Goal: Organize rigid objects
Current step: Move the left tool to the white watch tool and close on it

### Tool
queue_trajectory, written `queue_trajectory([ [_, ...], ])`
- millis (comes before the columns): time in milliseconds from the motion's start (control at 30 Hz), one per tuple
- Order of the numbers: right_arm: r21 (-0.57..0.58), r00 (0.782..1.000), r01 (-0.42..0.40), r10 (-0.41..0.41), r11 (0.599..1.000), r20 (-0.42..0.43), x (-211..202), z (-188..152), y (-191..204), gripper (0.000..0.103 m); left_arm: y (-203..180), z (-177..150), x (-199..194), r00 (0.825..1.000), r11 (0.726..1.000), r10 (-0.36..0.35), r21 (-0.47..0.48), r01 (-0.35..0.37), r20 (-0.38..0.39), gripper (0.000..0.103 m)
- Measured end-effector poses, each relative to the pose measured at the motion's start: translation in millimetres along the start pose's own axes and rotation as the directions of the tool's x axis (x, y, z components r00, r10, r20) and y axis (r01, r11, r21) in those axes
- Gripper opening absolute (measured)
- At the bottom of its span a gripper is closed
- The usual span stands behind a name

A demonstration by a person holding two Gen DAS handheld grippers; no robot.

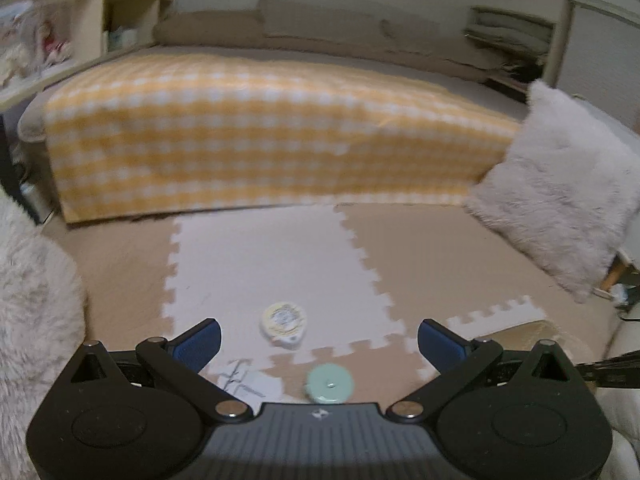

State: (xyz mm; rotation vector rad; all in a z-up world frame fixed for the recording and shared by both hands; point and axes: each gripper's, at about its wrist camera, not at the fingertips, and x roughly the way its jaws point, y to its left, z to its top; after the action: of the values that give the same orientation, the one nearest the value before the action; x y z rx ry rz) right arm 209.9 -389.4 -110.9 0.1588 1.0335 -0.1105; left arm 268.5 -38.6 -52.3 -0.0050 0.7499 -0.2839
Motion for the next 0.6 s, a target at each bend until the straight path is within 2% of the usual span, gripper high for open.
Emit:
queue_trajectory([
  [233,0.017,1.000,-0.013,0.013,1.000,-0.005,0,0,-3,0.007,16,-14,36,0.996,0.999,0.048,0.002,-0.048,-0.071,0.103],
  [433,-0.001,1.000,-0.002,0.002,1.000,-0.005,0,0,-1,0.007,25,-29,62,0.986,0.995,0.098,0.049,-0.093,-0.132,0.103],
  [600,-0.011,1.000,0.006,-0.006,1.000,-0.004,-1,-1,2,0.008,38,-33,80,0.982,0.994,0.105,0.012,-0.105,-0.157,0.103],
])
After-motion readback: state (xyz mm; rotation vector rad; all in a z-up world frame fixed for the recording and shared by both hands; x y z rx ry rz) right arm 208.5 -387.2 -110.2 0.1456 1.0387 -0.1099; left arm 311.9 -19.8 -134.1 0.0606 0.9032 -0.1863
